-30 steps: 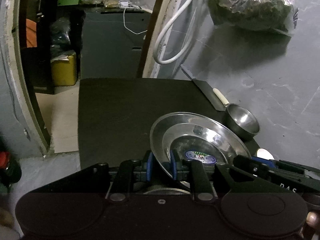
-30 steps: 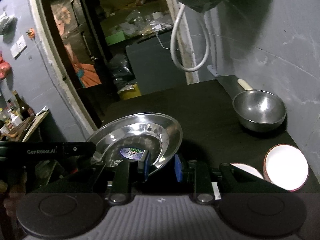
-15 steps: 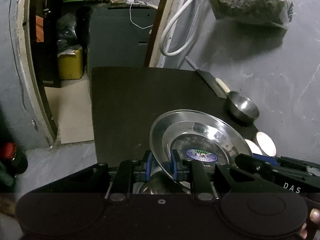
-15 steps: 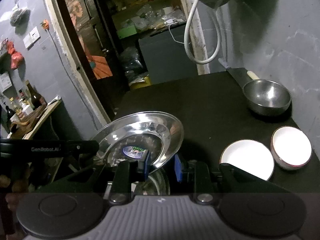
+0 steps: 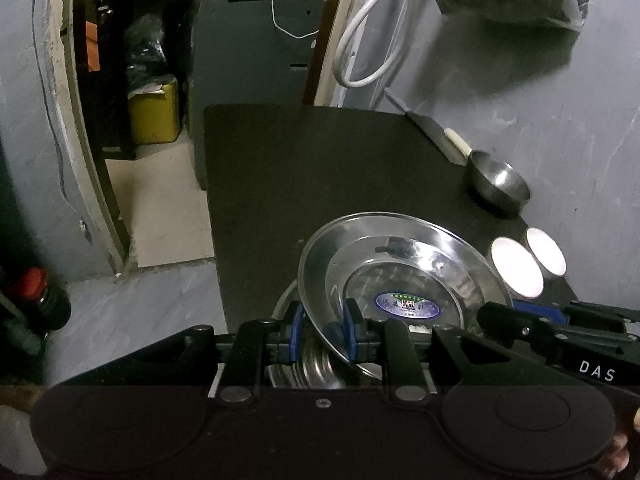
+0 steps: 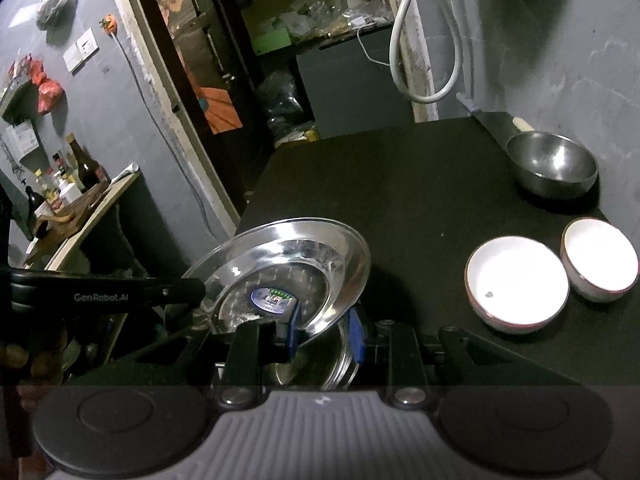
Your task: Organize plates and bowls
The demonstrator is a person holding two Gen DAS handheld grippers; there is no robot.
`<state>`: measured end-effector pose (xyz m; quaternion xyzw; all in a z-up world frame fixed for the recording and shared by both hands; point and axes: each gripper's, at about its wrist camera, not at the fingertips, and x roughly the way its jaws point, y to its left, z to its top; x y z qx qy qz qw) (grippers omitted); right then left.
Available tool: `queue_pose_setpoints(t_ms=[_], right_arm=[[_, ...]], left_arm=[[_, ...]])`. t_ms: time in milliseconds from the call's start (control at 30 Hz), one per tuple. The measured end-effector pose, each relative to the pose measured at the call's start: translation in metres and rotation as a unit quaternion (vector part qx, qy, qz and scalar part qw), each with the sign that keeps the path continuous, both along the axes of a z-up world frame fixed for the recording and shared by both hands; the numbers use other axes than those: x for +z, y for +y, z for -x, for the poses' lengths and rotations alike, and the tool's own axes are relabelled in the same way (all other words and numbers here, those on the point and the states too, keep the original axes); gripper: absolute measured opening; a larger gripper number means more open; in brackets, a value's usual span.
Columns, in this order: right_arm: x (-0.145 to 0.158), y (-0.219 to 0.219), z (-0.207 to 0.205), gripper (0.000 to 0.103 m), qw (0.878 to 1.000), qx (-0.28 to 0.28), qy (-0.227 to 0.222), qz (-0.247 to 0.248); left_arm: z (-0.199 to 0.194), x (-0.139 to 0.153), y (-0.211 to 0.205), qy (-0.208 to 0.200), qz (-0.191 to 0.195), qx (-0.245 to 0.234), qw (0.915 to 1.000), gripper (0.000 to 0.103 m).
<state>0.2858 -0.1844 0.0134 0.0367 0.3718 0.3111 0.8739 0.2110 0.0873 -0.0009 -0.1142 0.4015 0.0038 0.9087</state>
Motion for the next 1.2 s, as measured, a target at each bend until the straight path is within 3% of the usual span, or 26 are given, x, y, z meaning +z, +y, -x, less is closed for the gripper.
queue_pose_setpoints(t_ms=[1200], right_arm=[[-0.01,0.006,0.008,0.029,0.999,0.017,0.032,0.015]], left_arm=[[0.006,-0.018,-0.015,0.039,-0.039,-0.015,0.9984,0.027]])
